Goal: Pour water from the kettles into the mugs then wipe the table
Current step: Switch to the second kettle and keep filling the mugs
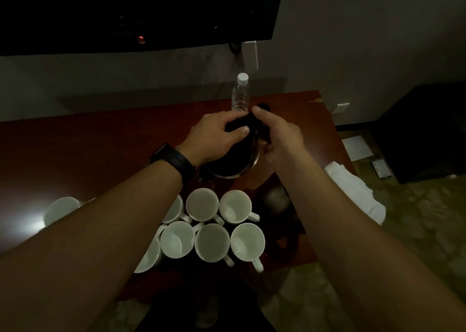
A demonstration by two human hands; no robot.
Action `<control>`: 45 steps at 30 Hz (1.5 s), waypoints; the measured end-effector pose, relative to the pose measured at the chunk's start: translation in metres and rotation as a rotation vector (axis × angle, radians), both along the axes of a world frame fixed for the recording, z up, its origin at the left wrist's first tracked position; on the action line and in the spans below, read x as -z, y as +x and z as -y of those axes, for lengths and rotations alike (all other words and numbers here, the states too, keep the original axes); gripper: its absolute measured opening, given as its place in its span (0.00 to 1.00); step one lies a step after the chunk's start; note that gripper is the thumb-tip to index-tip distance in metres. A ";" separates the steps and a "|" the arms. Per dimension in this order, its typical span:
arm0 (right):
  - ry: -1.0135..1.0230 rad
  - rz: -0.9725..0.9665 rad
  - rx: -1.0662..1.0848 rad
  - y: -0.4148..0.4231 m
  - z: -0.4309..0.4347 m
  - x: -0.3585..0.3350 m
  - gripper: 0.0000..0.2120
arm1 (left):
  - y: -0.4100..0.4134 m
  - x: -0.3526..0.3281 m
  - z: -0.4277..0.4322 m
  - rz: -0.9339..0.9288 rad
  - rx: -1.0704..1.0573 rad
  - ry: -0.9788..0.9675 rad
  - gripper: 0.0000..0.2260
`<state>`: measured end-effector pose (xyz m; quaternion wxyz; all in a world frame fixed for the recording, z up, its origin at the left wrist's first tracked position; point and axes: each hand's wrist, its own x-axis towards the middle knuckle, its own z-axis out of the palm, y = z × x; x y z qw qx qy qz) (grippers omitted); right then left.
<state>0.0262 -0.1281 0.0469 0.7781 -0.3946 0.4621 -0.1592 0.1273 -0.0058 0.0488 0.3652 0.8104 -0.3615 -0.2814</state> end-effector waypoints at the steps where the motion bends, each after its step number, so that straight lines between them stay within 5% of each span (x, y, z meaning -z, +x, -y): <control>1: 0.015 0.003 0.006 -0.001 0.003 -0.001 0.12 | 0.000 0.000 0.002 0.004 -0.001 -0.009 0.20; 13: 0.133 0.084 0.178 0.000 0.044 -0.017 0.21 | 0.012 0.004 0.051 -0.042 0.102 -0.216 0.15; 26: 0.320 0.091 0.268 0.004 0.132 0.003 0.18 | 0.018 0.023 0.155 0.076 0.141 -0.072 0.13; 31: 0.429 0.109 0.240 -0.007 0.166 0.029 0.07 | 0.013 0.040 0.190 0.063 0.163 0.039 0.12; 45: 0.563 0.110 0.222 -0.013 0.203 0.067 0.07 | 0.006 0.075 0.226 0.086 0.161 0.167 0.12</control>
